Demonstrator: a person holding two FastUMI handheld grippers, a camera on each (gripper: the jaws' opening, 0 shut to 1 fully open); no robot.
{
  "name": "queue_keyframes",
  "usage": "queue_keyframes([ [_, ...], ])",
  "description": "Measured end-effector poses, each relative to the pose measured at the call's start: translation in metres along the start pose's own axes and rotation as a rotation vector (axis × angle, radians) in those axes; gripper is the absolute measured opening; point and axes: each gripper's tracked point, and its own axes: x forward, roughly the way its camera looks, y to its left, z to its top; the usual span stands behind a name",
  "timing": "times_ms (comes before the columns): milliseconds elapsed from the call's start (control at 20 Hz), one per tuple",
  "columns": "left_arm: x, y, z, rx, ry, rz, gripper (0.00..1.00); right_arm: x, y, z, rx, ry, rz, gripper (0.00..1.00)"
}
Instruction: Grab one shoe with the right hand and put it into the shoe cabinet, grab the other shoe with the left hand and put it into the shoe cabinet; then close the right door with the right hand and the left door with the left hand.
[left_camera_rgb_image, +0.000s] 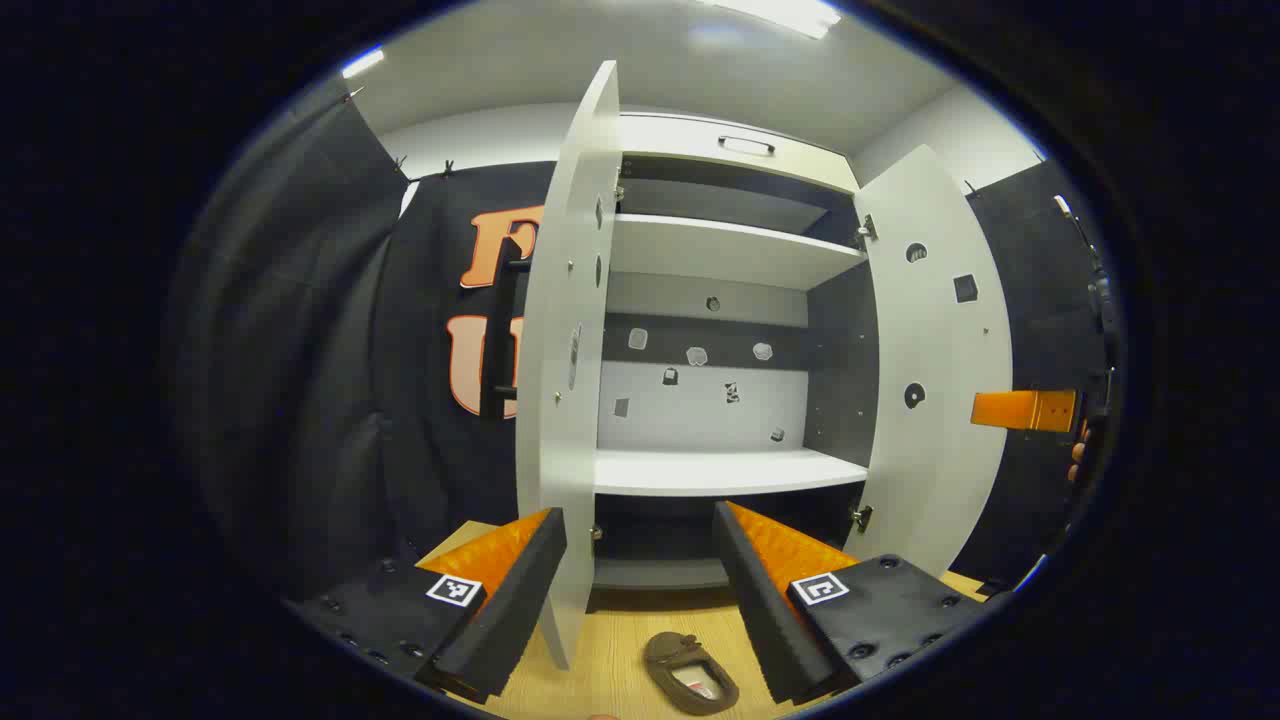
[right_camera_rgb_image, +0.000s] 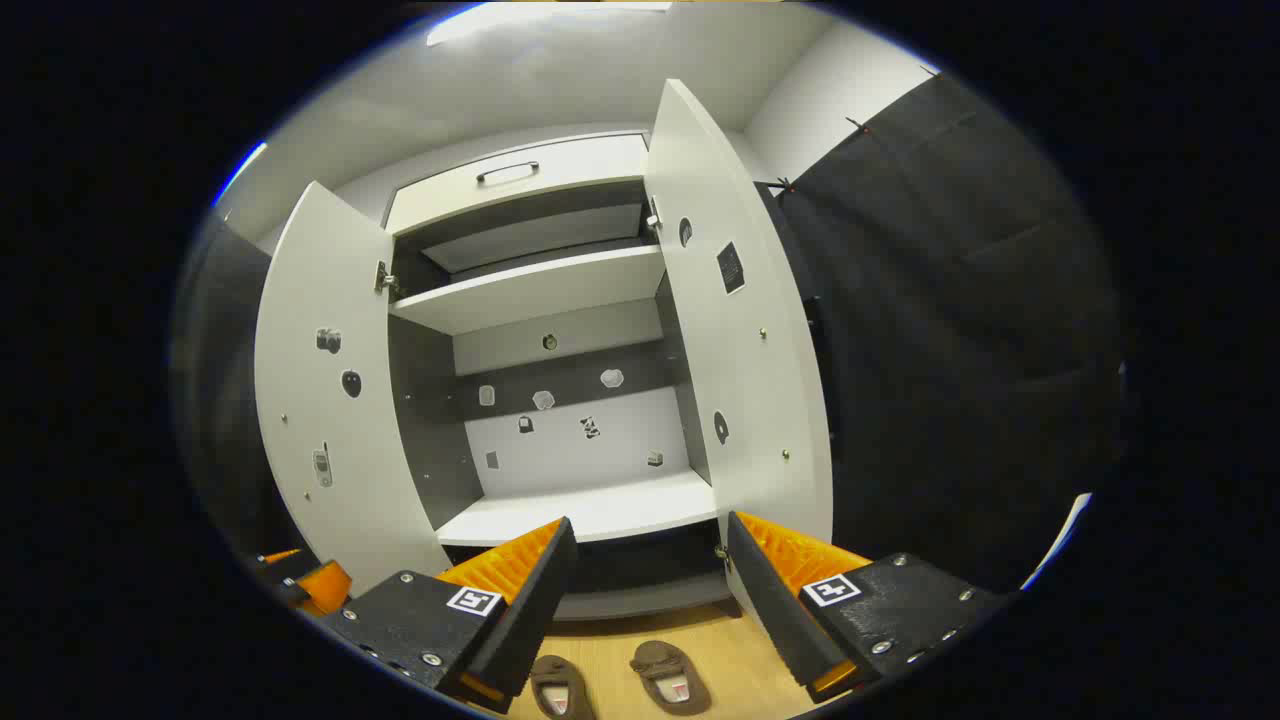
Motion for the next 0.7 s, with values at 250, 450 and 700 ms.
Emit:
queue_keyframes([
  [250, 0.006, 0.000, 0.003, -0.007, -0.003, 0.021, 0.94, 0.009, 0.002, -0.012, -0.038, 0.026, 0.023, 0.94],
  [450, 0.013, -0.014, 0.002, -0.003, 0.000, 0.013, 0.94, 0.014, -0.006, -0.018, -0.035, 0.044, 0.025, 0.94],
  [700, 0.024, -0.033, 0.006, -0.006, -0.008, 0.000, 0.94, 0.020, -0.014, -0.027, -0.039, 0.067, 0.035, 0.94],
])
